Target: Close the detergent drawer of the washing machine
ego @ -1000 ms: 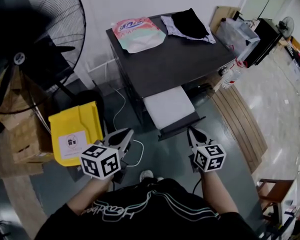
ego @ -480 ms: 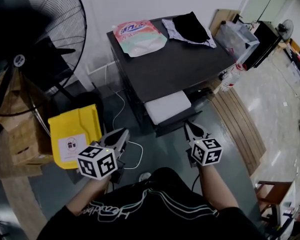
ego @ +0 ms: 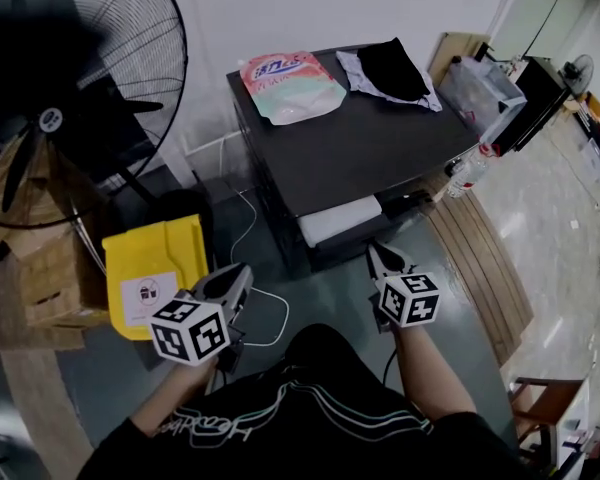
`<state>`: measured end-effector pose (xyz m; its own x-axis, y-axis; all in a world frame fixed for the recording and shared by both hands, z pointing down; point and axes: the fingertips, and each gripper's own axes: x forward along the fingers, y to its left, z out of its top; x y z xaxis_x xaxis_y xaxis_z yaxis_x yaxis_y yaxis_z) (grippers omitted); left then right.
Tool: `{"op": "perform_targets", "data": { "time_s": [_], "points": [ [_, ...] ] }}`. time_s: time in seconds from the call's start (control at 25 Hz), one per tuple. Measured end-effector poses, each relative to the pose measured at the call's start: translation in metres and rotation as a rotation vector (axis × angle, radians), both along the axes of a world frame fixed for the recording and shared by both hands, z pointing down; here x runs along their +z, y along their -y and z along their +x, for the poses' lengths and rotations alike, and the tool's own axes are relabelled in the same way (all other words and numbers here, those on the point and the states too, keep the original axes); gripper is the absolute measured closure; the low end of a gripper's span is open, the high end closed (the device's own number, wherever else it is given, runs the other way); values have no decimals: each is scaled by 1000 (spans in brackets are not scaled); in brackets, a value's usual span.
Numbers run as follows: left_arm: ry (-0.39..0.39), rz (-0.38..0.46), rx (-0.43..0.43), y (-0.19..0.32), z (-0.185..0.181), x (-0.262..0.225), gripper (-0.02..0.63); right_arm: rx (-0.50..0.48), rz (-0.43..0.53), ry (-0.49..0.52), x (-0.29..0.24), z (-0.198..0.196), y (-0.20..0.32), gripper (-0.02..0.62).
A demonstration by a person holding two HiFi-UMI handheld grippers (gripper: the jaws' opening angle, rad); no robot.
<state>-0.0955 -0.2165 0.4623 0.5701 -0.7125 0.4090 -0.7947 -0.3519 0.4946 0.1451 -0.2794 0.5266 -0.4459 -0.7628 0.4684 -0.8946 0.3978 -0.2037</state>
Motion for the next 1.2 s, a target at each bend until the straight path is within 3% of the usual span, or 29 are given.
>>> {"op": "perform_targets", "data": {
  "time_s": [0.64,1.2],
  "points": [
    [-3,-20,-73,-1,-29,13,581,-13,23,-4,-1,-16,27,569],
    [-18,-48,-88,3,-31,27,581,-19,17,-29,-1,-25,43,569]
  ]
}}
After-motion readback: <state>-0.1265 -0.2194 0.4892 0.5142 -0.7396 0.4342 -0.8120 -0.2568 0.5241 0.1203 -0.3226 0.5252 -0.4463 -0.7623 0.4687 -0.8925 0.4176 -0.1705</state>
